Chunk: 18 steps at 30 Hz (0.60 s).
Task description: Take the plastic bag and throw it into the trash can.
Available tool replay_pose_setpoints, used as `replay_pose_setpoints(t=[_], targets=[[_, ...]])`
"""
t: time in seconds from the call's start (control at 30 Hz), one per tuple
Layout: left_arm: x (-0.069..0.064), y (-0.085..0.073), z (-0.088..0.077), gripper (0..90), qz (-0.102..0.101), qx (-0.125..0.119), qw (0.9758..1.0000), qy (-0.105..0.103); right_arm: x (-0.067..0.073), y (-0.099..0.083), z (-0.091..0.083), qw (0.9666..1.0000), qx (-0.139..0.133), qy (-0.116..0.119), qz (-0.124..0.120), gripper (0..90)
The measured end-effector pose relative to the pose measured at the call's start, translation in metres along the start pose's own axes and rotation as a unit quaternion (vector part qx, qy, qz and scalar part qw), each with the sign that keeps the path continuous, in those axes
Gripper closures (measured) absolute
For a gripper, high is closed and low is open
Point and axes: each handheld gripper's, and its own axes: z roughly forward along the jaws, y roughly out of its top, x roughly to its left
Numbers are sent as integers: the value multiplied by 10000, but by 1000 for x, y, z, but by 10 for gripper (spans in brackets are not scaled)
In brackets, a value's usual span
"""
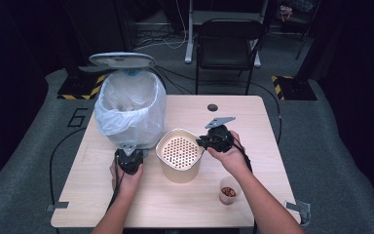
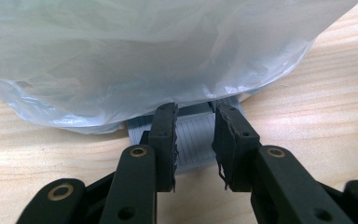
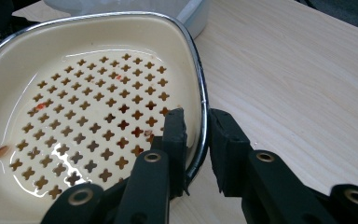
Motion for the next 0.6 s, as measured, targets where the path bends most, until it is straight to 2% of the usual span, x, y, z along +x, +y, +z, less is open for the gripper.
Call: replay_pose_setpoints(t=[0.07, 0.1, 0.13, 0.33, 0.43, 0.6], targets=[[0, 0, 0, 693, -9, 3, 10000, -10, -1, -1, -2, 10000, 20, -80, -45, 782], [-1, 0, 0, 693, -88, -18, 9999, -46, -1, -2, -4, 9999, 33, -98, -10, 786], [0, 0, 0, 693, 13, -23, 10000, -6, -3, -3, -5, 10000, 37, -81, -23, 791], [-1, 0, 0, 693, -63, -18, 10000, -30, -11, -13, -18, 9999, 66, -98, 43, 802], [0, 0, 0, 693, 13, 11, 10000, -4, -14, -19, -26, 9999, 63, -117, 40, 802], [0, 0, 0, 693, 6, 5, 10000, -2, -18, -27, -35, 9999, 30, -156, 66, 802]])
